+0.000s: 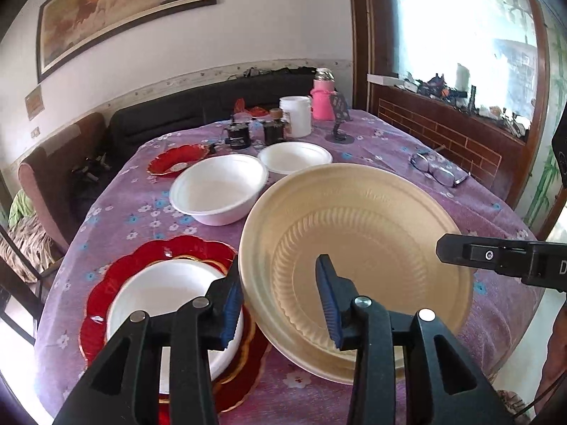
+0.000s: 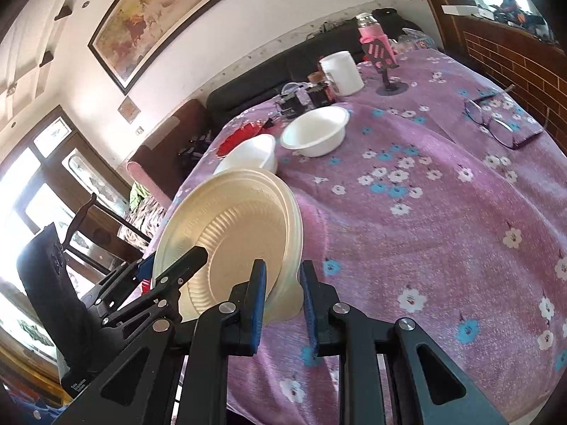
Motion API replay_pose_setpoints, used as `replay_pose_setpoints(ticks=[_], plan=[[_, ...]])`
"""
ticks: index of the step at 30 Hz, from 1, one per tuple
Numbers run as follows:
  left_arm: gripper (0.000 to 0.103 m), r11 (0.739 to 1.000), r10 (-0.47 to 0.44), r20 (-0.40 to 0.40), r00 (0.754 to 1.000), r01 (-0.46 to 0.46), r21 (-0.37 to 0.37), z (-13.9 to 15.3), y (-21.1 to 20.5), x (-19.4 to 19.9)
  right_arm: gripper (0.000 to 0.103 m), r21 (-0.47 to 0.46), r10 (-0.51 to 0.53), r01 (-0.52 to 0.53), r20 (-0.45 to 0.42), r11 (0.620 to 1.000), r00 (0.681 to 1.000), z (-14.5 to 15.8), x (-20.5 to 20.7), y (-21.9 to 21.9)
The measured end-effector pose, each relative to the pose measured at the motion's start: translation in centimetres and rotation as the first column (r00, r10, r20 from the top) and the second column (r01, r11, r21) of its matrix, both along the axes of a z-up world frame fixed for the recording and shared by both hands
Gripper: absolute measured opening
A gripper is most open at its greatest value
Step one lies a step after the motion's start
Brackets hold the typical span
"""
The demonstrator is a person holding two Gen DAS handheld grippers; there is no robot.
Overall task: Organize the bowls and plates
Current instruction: 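Carry the tan bowl with the left tool toward the plate stack, then lower the tan bowl into the white bowl and open the left tool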
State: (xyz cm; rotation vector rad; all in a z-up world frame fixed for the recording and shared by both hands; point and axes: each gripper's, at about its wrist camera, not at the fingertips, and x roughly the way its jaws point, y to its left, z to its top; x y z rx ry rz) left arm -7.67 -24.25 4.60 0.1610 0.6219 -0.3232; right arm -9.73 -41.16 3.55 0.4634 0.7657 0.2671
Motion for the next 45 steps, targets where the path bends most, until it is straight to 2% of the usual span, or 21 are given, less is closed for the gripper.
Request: replay_pose_setpoints(ticks=[12,23,30,45], plan=[[0.04,0.992,0.119,0.005,0.993,-0.119,-0.049,1.3,7.0,0.2,0.021,0.01,0.128,-0.128,0.014,0.992,0.992,1.5,3.2,6.0],[0.04,0.969,0.233,-0.05,0.971,-0.236,-0.067,-0.5,12.9,0.8,0.022,0.015,0.236,-0.235,-0.031,0.972,0.971,-0.5,5.9,12.2],[0.04,0.963,0.253,-0.1,0.962,-0.261,-0.066,-2.3,14.1,1.9,0.022,0.021,0.242,-0.241,-0.071,0.97,0.968,-2.2,7.1,13.5],[0.04,0.963,0.252,-0.128,0.959,-0.261,-0.06,-3.3,14.1,2.9,0.024,0.048,0.241,-0.237,-0.103,0.97,0.965,-3.5,8.1,13.4]])
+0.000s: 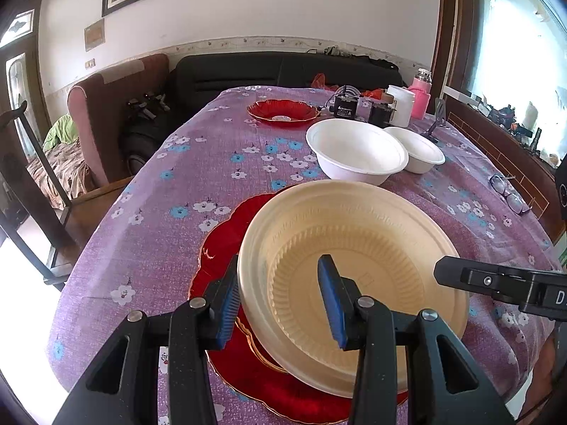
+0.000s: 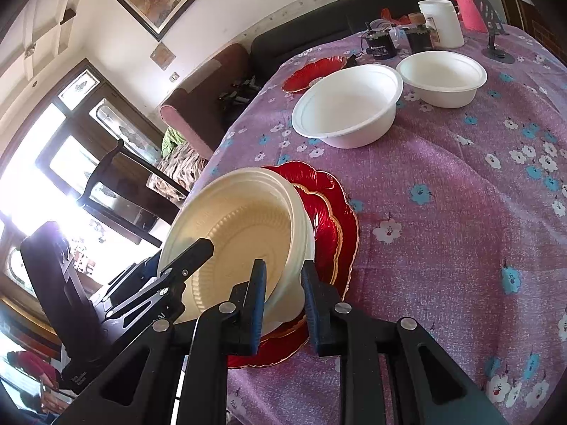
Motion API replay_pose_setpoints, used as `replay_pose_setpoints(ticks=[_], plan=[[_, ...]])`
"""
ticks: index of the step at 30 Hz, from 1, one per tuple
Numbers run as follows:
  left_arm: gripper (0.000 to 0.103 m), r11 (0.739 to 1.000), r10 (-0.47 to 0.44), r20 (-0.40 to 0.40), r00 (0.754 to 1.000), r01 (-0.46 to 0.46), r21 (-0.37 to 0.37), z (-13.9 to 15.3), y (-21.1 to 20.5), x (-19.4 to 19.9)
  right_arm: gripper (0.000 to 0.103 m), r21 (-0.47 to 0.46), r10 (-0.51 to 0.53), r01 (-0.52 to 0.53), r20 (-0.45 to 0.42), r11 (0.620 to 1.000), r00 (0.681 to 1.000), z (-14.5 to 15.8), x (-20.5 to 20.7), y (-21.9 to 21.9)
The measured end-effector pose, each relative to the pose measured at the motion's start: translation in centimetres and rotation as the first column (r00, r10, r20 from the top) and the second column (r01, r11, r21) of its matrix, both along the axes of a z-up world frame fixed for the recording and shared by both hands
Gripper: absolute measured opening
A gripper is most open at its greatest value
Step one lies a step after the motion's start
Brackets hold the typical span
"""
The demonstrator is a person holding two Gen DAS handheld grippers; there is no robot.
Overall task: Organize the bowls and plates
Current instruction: 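Lower the tan bowl into the white bowl and open the left tool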
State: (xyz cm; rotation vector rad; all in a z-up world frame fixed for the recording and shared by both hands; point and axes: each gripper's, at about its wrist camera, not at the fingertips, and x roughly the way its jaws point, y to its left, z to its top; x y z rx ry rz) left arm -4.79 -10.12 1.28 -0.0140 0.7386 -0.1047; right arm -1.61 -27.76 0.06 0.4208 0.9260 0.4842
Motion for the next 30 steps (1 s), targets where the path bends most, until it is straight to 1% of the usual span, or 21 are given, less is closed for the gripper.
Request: replay_pose_setpoints(ticks=[2,4,9,12,17,24,26,30], plan=[[0.042,1.0,-0.006,-0.004,1.0,0.006,-0.004,0.0,-0.1,0.0,0.027,0.008,-0.001,0.002,-0.005,1.0,1.0,0.0,-0.1,-0.1],[0.042,1.0,-0.006,-0.004,1.0,0.006,-0.001,0.1,-0.2,0.0,0.034,0.012,-0.004,0.004,-0.005,1.0,1.0,0.0,-0.1,-0.3],[0.042,1.0,-0.007,0.0,1.0,0.007,-0.008,0.4,-0.2,-0.2,0.04,0.019,-0.012,0.012,0.013,1.0,1.0,0.5,-0.5,-0.8],[0.046,1.0,-0.004,0.006,1.0,0.004,-0.007,0.7,-0.1,-0.4,0.04,0.033,-0.023,0.023,0.02,0.999,1.0,0.8,-0.8,-1.4],[0.055,1.0,0.003,0.019,1.0,-0.003,-0.007,1.2,0.0,-0.7,0.041,0.061,-0.054,0.052,0.025,0.997,0.998,1.1,-1.3,-2.8],[0.057,1.0,0.015,0.026,1.0,-0.014,-0.017,1.7,0.5,-0.8,0.041,0.08,-0.086,0.085,0.019,0.993,0.996,1.0,-2.0,-4.2],[0.062,1.0,0.021,0.031,0.999,-0.02,-0.024,1.9,0.6,-0.9,0.041,0.087,-0.1,0.098,0.017,0.991,0.995,1.0,-2.2,-4.6],[0.065,0.999,0.022,0.04,0.999,-0.021,-0.027,2.3,0.6,-1.0,0.041,0.095,-0.113,0.111,0.014,0.989,0.994,1.0,-2.6,-5.3]])
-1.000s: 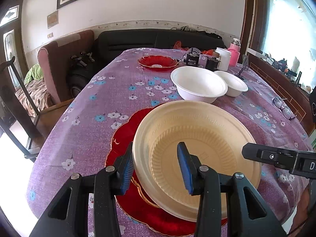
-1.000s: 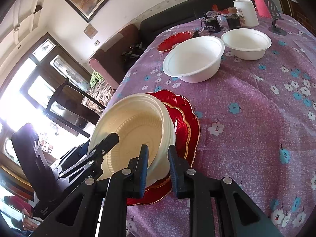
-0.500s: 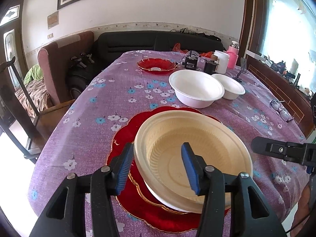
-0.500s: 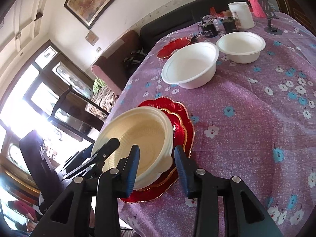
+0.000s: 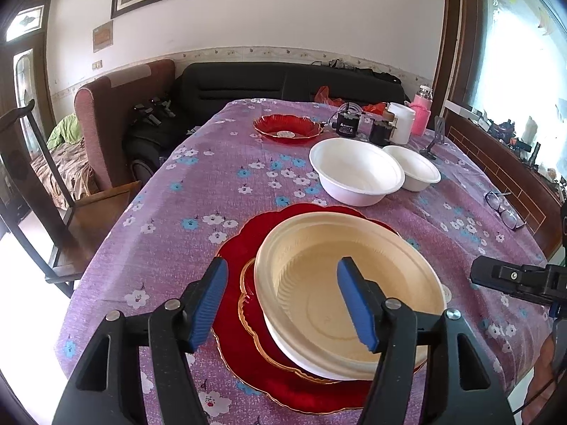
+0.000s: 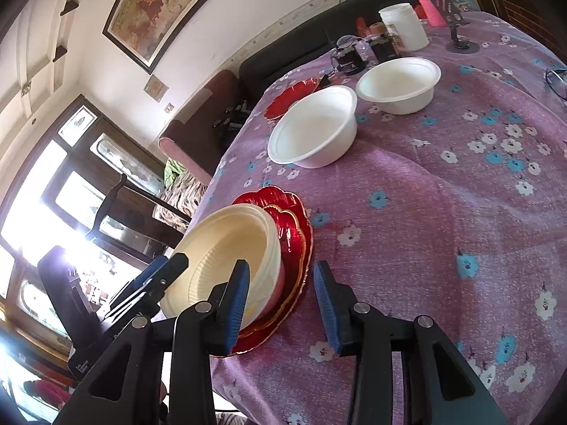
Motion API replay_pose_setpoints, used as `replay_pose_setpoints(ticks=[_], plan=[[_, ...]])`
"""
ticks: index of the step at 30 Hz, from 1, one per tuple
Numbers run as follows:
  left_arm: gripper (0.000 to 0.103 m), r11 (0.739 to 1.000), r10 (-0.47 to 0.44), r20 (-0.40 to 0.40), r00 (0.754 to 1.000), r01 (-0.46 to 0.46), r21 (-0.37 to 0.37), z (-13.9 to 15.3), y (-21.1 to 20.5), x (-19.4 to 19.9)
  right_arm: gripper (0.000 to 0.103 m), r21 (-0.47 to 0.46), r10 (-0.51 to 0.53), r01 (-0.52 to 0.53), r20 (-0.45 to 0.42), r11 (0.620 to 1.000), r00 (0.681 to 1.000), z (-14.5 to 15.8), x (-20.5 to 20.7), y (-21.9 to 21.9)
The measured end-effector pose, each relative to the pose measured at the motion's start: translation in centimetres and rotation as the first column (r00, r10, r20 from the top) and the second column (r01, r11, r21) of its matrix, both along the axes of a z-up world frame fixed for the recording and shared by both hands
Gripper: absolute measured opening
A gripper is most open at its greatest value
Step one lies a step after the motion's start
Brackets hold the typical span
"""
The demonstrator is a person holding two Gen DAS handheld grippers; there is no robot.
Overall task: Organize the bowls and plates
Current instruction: 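Lower the tan bowl into the white bowl and open the left tool, then move the left tool to a large white paper bowl and grasp its rim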
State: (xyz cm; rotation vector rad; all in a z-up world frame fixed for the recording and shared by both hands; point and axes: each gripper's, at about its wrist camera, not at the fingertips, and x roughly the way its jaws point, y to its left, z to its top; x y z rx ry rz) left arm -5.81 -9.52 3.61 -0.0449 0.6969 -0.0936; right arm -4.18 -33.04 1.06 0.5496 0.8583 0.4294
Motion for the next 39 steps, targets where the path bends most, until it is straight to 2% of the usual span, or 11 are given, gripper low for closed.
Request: replay_pose_setpoints(ticks=[13,30,33,39], plan=[[0.072,1.0,-0.003,0.018,1.0,0.003,0.006,0.8,-0.7,-0.7,0.045,0.039,-0.051,0.051,0.014,0.998,0.999,0.3,-1.3,-2.7],[0.073,0.999,-0.037,0.067,0.997,0.034,0.039,3.5,-1.2,-1.9,0.046,0.058,-0.06,0.059,0.02,0.997,0.998,0.5,-2.2,-3.7],[0.073,0.997,-0.071,0.046,0.996,0.069,0.034,4.2,-1.3,-1.6,0.047,0.059,-0.065,0.064,0.023,0.996,0.998,0.6,-2.3,-4.0],[0.073,0.984,-0.177,-0.07,0.982,0.176,-0.029,5.7,-1.2,0.9,0.048,0.049,-0.081,0.08,0.026,0.996,0.996,0.8,-1.9,-5.0]])
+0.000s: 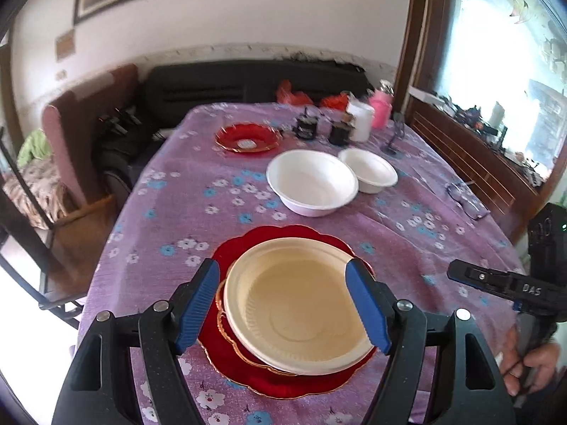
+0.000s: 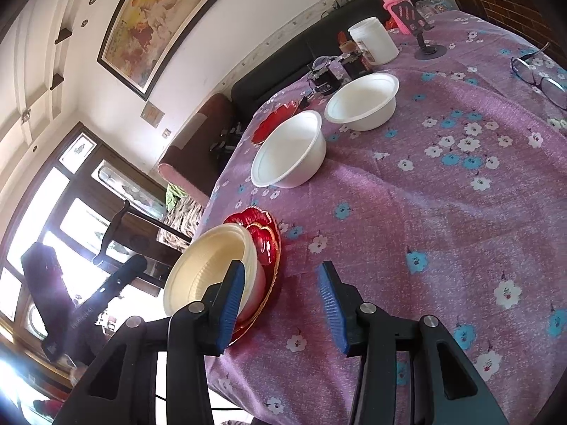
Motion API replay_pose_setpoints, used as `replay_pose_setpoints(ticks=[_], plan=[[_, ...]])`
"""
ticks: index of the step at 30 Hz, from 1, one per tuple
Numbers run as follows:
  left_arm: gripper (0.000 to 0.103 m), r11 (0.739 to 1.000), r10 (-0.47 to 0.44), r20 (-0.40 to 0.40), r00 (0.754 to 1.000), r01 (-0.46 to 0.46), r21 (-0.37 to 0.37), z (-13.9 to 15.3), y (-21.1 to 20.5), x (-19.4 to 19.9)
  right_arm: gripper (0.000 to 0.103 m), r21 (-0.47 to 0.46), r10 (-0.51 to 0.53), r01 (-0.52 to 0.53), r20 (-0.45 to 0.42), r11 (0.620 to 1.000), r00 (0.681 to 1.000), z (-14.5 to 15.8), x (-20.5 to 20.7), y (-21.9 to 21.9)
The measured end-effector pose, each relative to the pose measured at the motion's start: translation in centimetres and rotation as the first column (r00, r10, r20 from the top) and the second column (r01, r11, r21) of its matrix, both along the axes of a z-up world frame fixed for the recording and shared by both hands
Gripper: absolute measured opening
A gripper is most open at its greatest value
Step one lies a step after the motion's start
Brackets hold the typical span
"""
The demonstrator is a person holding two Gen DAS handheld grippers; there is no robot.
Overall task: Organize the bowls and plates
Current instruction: 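Move the left tool to a large white paper bowl and grasp its rim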
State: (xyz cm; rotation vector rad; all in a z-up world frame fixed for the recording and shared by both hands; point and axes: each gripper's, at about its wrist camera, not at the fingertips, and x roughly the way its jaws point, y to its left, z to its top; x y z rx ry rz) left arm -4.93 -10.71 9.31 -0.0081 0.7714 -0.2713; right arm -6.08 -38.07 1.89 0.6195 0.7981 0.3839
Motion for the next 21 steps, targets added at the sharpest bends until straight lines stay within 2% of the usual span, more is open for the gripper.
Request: replay_pose_setpoints(ticks=[8,10,12,18,21], plan=[[0.073,0.999,-0.036,-0.087,0.996,0.038,0.026,1.7,-0.4,5.5,0.052,-0.051,-0.024,0.024,0.007,0.998,1.0,1.4,1.7,-1.2],[0.073,0.999,-0.021,-0.122,0.992,0.024,0.025,1.9,-0.4,7.6,0.053,-0.06,-0.024,0.024,0.003,0.998,1.0,1.6,2.5,-1.3],[0.073,0.999,-0.051,-0.173,0.983,0.053,0.006,1.8,-0.9,9.8,0.053,-0.072,-0.027,0.027,0.0,0.997,1.0,1.7,3.2,-1.4],[0.073,0.999,-0.037,-0.303,0.952,0.04,0.002,-0.2,-1.0,15.7,0.053,-0.111,-0.031,0.028,-0.024,0.993,0.999,1.6,7.1,-1.4],[0.073,0.998,-0.055,-0.385,0.922,0.035,-0.057,-1.9,-0.8,18.7,0.053,-0.128,-0.031,0.026,-0.04,0.991,0.999,1.4,9.5,-1.1]])
